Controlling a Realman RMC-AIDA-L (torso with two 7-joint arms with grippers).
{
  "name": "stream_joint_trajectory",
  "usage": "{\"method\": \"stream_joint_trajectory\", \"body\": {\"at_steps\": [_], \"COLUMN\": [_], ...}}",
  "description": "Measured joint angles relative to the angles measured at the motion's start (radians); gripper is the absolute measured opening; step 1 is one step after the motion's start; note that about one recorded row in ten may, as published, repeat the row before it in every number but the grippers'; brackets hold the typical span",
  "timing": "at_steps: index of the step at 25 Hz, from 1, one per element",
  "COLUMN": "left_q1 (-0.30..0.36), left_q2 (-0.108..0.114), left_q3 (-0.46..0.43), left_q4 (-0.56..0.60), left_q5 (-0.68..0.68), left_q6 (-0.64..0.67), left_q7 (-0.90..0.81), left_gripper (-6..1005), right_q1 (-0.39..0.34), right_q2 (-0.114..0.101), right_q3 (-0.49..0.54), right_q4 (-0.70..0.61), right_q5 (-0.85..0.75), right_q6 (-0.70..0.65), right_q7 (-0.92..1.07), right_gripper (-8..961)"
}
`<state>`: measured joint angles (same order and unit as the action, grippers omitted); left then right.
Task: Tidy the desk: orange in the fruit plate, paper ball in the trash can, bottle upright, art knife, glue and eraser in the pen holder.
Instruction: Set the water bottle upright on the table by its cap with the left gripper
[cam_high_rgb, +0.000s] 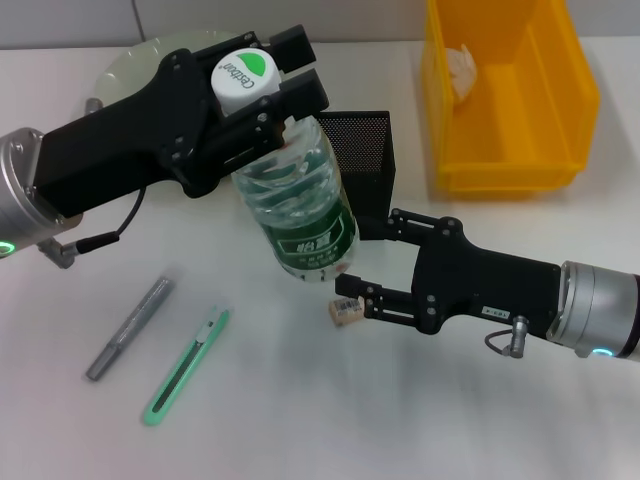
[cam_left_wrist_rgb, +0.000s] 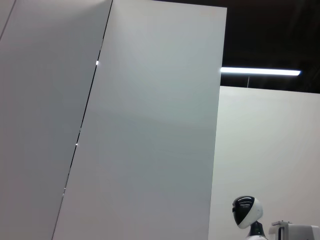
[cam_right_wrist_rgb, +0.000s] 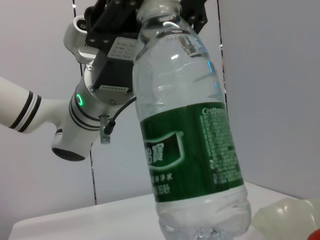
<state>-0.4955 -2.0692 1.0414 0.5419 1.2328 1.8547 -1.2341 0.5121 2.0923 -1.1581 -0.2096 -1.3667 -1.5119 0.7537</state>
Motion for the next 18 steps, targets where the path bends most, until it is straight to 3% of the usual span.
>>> {"method": "stream_joint_trajectory", "body": {"at_steps": [9,18], "left_q1": [0.024,0.117], "left_q2": [0.005,0.025], "left_q3": [-0.02,-0.031], "left_q4": [0.028,0.122], "left_q5": [0.002,0.009], "left_q6": [-0.031,-0.231], "left_q7": [0.001,0.031], "left_gripper": [435,434], "right_q1": [-0.009,-0.038], "right_q2": [0.0,0.0], "right_q3": [0.001,0.054], "right_q4": [0.009,0.017], "right_q5": [0.001,0.002], "right_q6": [0.001,0.003], "right_q7": [-0.005,-0.008], "right_gripper": [677,677]}}
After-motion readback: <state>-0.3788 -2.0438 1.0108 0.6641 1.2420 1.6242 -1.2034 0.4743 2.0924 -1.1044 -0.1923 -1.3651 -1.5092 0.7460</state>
